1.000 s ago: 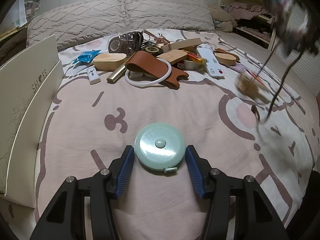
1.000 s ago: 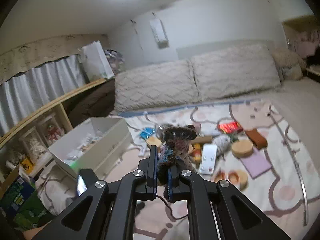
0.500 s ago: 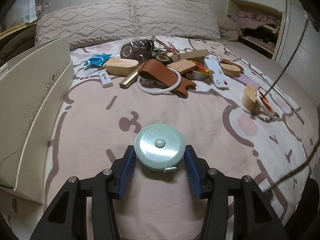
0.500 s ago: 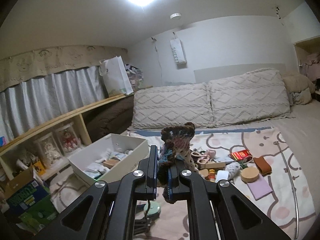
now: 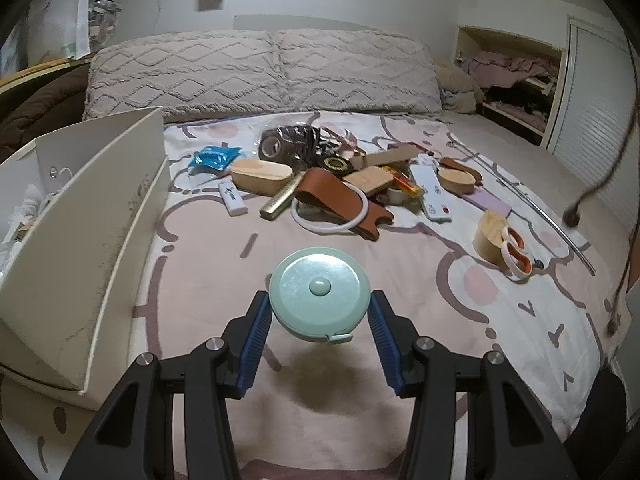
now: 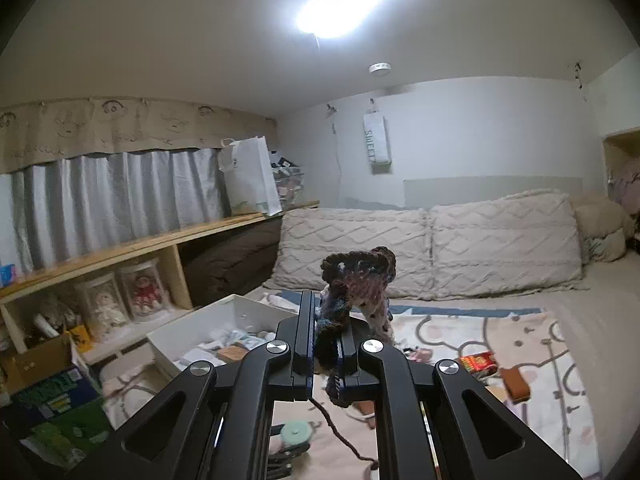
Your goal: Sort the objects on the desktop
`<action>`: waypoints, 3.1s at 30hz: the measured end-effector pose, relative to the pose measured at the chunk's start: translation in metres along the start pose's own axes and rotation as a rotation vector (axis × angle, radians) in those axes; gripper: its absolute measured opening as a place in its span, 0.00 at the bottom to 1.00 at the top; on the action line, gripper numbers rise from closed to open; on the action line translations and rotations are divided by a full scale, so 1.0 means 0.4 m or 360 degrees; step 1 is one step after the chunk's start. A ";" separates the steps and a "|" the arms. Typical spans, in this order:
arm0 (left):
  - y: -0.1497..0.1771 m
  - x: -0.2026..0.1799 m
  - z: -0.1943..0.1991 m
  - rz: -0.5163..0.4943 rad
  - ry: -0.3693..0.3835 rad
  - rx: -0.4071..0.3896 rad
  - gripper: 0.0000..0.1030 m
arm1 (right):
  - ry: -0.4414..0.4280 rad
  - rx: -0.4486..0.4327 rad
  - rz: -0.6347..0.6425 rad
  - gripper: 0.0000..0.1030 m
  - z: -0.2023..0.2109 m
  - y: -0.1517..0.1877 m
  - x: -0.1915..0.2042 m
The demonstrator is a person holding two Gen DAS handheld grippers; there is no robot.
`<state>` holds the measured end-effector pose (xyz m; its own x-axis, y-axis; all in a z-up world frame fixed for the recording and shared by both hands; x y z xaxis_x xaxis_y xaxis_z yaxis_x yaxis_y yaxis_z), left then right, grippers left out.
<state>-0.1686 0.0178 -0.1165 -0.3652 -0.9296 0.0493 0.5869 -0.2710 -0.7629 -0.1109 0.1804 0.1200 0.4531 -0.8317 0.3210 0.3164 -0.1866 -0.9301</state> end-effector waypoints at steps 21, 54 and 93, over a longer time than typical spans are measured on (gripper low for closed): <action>0.004 0.026 0.000 0.0003 -0.0068 0.0011 0.48 | 0.0160 0.0663 -0.0393 0.09 -0.218 0.369 -0.212; 0.010 0.012 -0.010 -0.0014 -0.0041 0.0034 0.48 | 0.0297 0.1084 -0.0369 0.83 -0.328 0.617 -0.260; -0.170 0.075 0.165 -0.0058 -0.0218 -0.0278 0.48 | 0.0270 0.0718 -0.0007 0.08 -0.309 0.376 -0.143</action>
<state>-0.1718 -0.0082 -0.0205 -0.2754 -0.9484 0.1571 0.4365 -0.2690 -0.8586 -0.1923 0.1353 -0.0603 0.3203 -0.9121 0.2559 0.6650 0.0241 -0.7464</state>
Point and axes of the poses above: each gripper's, at about its wrist camera, not at the fingertips, and z roughly against the way its jaws point, x to its left, y to its underside, the point moved 5 cm from there along -z, roughly the way its jaws point, and after that the axes turned 10 degrees about -z, right-handed, at the moved point
